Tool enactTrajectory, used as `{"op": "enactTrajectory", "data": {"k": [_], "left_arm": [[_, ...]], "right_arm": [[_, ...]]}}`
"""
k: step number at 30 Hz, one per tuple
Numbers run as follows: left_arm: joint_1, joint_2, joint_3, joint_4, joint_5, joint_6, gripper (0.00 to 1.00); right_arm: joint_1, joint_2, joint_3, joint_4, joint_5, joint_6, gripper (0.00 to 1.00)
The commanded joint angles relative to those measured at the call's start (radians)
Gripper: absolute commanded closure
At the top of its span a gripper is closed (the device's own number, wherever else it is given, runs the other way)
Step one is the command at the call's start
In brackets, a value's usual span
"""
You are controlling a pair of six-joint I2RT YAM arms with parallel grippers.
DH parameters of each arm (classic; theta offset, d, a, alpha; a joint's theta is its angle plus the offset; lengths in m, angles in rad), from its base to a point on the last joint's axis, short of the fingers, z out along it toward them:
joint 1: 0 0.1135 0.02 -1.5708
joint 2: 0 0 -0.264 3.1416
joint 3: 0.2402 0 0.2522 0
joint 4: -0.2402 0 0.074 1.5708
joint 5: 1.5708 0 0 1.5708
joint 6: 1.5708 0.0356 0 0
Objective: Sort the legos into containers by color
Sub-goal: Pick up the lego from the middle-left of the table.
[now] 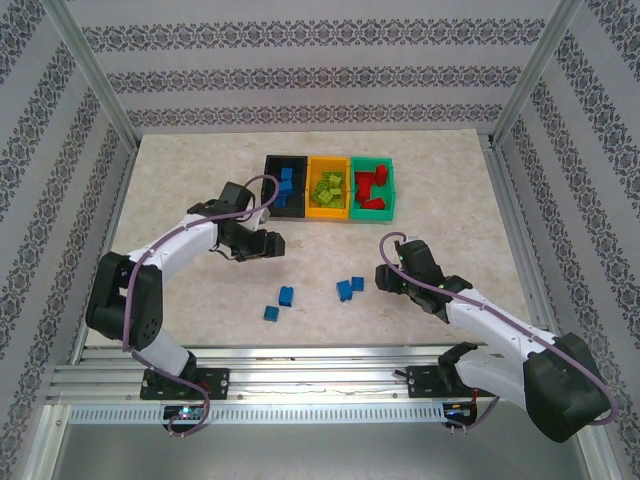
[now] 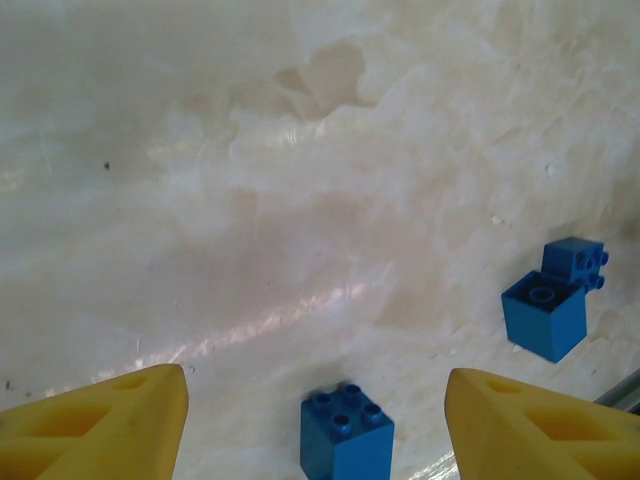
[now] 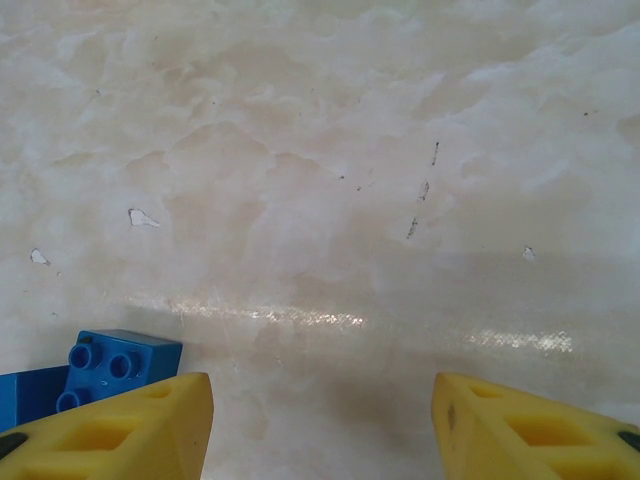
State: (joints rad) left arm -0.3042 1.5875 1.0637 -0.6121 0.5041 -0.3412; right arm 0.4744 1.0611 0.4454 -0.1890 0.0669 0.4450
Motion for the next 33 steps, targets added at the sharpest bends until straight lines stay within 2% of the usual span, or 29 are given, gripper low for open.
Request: {"op": "enactTrajectory", "data": {"k": [1,8,21,26,33], "left_arm": [[-0.043,-0.035,-0.022,-0.005,-0.021,-0.002,0.31],[-0.137,-0.033,-0.043,-0.057,-0.134,-0.004,0.31],[-0.313,0.015,-0.065,-0.119,-0.23,-0.022,0.33],[-0.364,0.04,-0.061,-0.134,-0.317,-0.036,0.35],[-0.423,0.089,-0.035,-0.151,-0.372,-0.053,0.38]], "right_arm": [[0.012,-0.009,0.017,0.006,0.024,-0.008,0.4],[0.013,-0.002,0.021,0.006,0.019,-0.011,0.4],[0.017,0.007,0.025,0.007,0.024,-0.008,0.4],[0.017,0.01,0.026,0.008,0.02,-0.009,0.4],[0.018,0.013,0.027,0.008,0.019,-0.009,0.4]]}}
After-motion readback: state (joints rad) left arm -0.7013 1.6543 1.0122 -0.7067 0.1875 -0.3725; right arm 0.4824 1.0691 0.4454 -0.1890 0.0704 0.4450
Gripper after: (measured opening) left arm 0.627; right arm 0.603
